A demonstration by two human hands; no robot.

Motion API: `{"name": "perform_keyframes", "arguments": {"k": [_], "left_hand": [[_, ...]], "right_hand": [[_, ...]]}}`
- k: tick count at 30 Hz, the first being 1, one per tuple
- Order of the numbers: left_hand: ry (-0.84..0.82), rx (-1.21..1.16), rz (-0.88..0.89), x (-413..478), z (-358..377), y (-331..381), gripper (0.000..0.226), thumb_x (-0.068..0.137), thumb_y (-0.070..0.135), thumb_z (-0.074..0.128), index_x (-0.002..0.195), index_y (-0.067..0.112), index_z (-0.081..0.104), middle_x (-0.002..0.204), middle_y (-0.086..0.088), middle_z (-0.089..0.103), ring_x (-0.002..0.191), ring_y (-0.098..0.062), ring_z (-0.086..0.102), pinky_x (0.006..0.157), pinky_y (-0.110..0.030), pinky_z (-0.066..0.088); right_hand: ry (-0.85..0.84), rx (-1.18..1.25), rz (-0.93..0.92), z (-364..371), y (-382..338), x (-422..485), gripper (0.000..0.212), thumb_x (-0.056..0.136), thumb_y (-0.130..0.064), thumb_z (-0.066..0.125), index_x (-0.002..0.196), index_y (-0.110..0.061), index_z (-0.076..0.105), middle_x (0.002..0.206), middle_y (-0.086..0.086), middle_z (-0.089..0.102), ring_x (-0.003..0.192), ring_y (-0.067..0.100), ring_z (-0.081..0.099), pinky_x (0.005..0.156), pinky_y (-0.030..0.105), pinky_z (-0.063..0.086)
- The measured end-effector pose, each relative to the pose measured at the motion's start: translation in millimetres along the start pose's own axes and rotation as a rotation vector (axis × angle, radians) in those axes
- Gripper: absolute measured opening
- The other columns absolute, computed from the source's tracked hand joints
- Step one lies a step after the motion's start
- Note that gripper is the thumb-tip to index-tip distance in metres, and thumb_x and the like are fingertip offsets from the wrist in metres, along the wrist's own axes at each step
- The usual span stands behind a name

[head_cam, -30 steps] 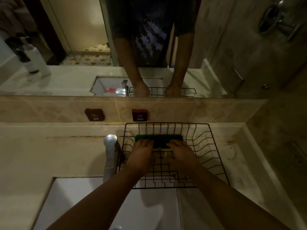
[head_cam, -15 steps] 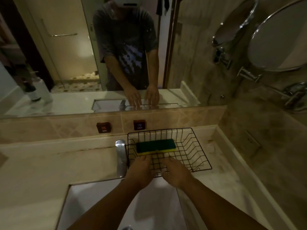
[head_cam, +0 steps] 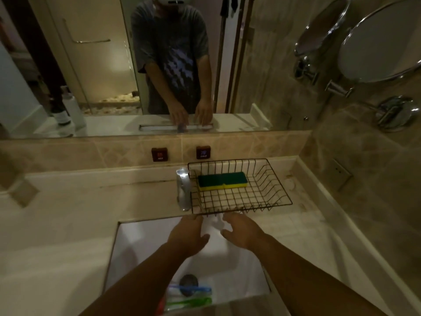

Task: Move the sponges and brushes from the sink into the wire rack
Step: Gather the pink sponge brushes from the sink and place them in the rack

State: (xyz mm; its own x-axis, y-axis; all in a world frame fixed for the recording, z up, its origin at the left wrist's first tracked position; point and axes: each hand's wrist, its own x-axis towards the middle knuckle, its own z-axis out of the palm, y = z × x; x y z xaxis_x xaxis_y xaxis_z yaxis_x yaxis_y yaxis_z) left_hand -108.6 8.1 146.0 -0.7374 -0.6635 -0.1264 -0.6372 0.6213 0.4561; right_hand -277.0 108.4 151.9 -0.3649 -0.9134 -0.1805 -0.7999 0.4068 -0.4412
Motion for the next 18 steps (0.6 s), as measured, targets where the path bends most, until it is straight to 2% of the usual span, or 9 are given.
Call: {"name": "perform_keyframes", "arguments": {"k": [8, 12, 18], "left_hand": [[-0.099, 0.044, -0.099, -36, 9, -49, 0.06, 0.088, 0.048, 0.057, 0.139, 0.017, 0.046, 0.135, -0.008, 0.054, 0.121, -0.026, 0.049, 0.101, -0.04, 0.045], [-0.158, 0.034, -0.149, -54, 21, -72, 0.06, 0.088, 0.05, 0.058, 0.135, 0.014, 0.049, 0.131, -0.011, 0.057, 0.118, -0.029, 0.052, 0.099, -0.041, 0.046], [-0.176, -0.001, -0.217, -80, 39, -96, 0.056, 0.085, 0.042, 0.065, 0.132, 0.014, 0.052, 0.131, -0.01, 0.057, 0.119, -0.028, 0.049, 0.099, -0.041, 0.045]], "right_hand": [[-0.142, -0.044, -0.009, 60, -27, -8, 0.055, 0.087, -0.044, 0.061, 0.136, -0.022, 0.047, 0.136, 0.003, 0.054, 0.123, 0.021, 0.049, 0.101, 0.035, 0.042], [-0.232, -0.105, -0.061, 91, -36, -15, 0.052, 0.086, -0.042, 0.063, 0.132, -0.022, 0.049, 0.131, 0.004, 0.056, 0.117, 0.021, 0.053, 0.096, 0.033, 0.043], [-0.368, -0.076, -0.106, 124, -47, -24, 0.046, 0.089, -0.037, 0.06, 0.128, -0.016, 0.052, 0.129, 0.009, 0.058, 0.115, 0.026, 0.054, 0.095, 0.034, 0.044]]}}
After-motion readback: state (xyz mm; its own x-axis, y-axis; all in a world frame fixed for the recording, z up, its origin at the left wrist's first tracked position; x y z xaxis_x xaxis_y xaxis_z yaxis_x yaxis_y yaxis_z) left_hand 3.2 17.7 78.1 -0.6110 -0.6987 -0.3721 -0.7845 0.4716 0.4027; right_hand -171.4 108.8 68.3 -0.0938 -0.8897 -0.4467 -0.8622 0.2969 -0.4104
